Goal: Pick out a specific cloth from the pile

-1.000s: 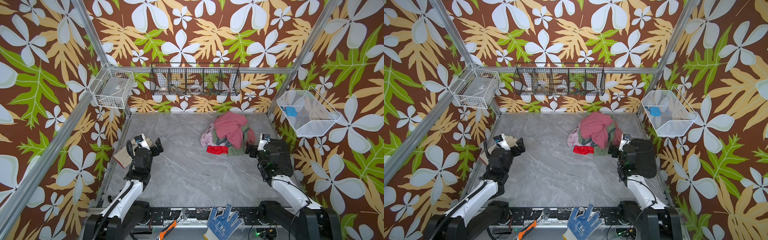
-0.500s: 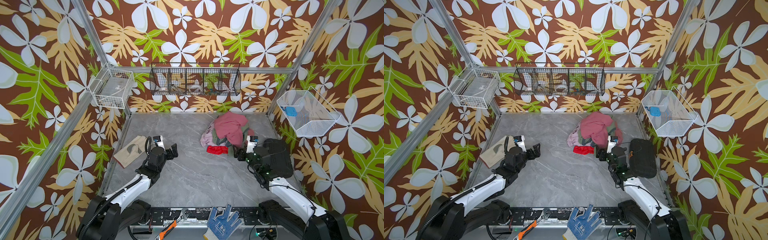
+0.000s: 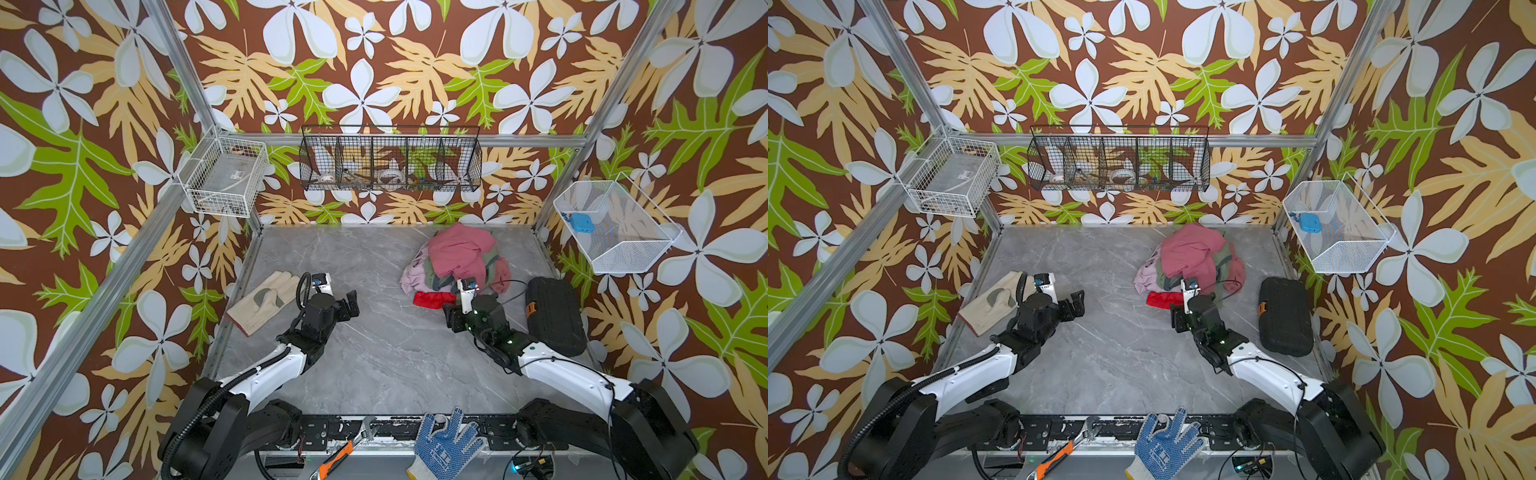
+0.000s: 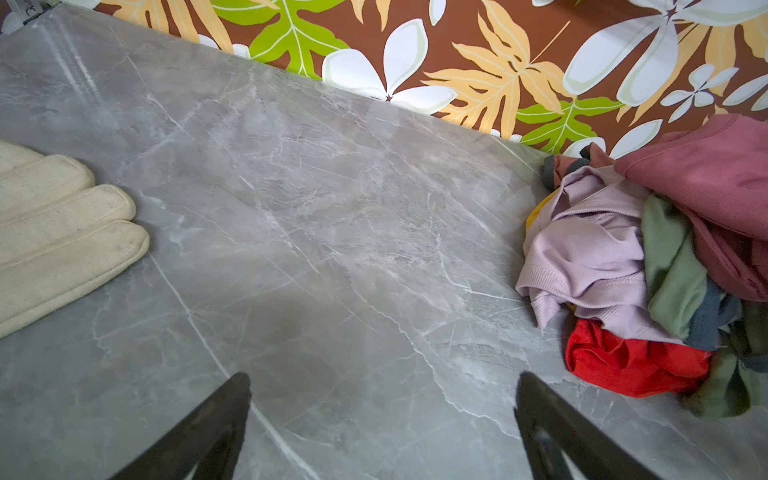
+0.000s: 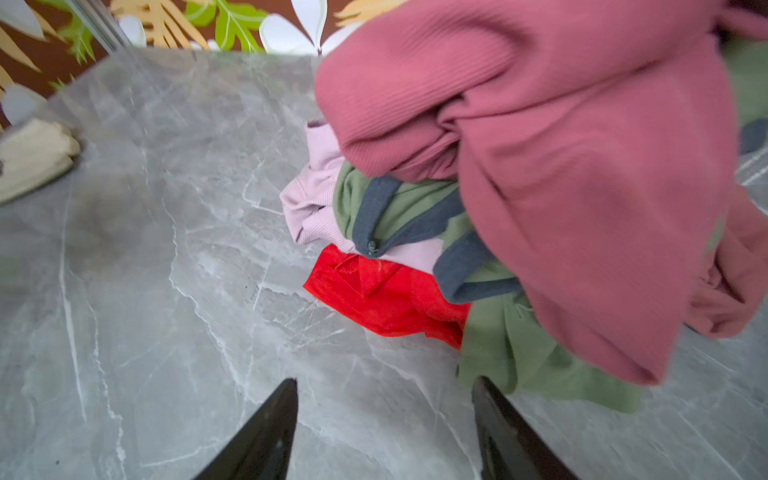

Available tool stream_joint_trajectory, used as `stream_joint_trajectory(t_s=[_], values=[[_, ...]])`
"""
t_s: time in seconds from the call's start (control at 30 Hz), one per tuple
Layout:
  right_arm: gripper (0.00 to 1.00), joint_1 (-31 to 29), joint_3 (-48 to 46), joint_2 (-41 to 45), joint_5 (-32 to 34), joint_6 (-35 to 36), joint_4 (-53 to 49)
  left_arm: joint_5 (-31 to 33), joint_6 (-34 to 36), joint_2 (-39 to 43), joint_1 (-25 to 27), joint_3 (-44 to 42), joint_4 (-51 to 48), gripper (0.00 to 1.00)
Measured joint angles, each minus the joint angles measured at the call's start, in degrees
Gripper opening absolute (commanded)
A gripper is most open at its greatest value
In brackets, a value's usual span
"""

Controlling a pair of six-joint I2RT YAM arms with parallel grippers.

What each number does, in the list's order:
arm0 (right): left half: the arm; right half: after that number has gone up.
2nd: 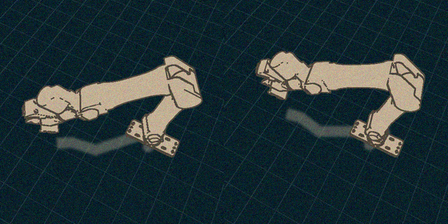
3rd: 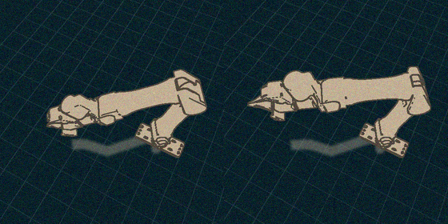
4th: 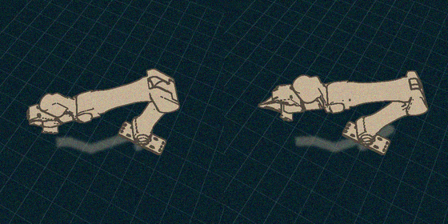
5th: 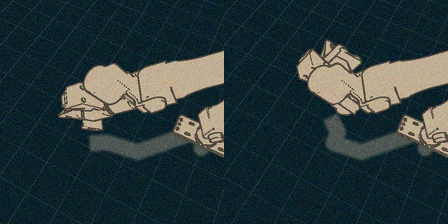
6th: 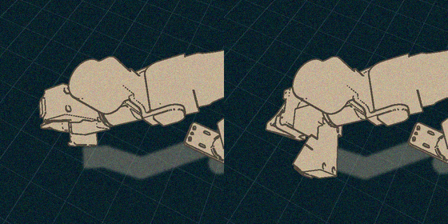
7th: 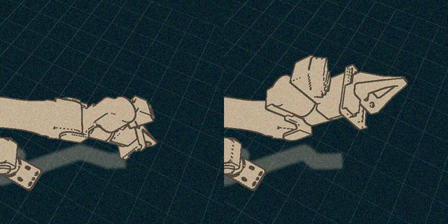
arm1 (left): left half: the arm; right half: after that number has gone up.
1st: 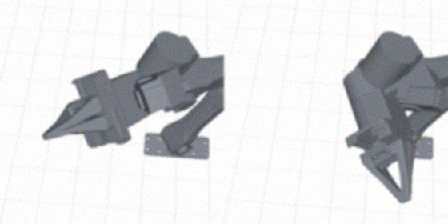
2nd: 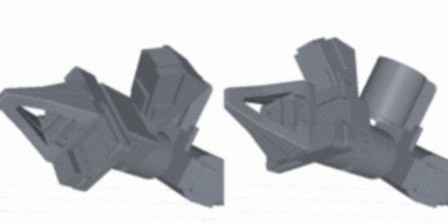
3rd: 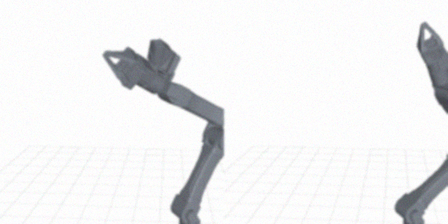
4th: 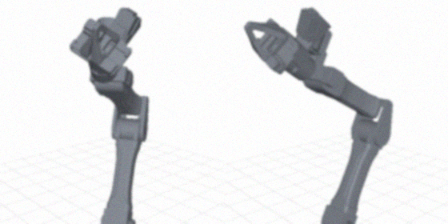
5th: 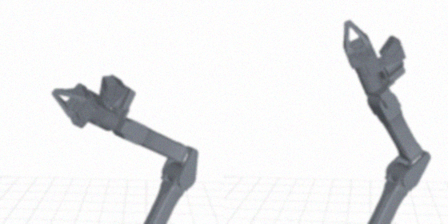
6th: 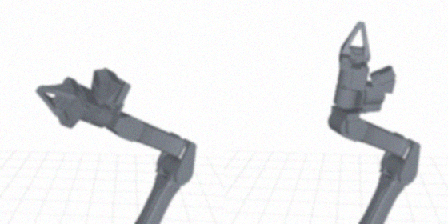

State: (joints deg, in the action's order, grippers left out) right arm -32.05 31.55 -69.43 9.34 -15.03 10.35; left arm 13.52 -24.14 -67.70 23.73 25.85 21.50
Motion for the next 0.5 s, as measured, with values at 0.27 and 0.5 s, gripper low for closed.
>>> stream_joint_trajectory(t_s=[0.27, 0.5], values=[[0.61, -6.62, 15.34, -19.56, 5.53, 6.43, -9.16, 0.63, -0.11, 0.61, 0.02, -0.09, -0.22, 1.00], [0.64, -7.37, 26.21, -32.15, 8.98, 7.58, -17.75, 1.73, -0.04, 2.43, 0.02, -1.16, -0.52, 1.00]])
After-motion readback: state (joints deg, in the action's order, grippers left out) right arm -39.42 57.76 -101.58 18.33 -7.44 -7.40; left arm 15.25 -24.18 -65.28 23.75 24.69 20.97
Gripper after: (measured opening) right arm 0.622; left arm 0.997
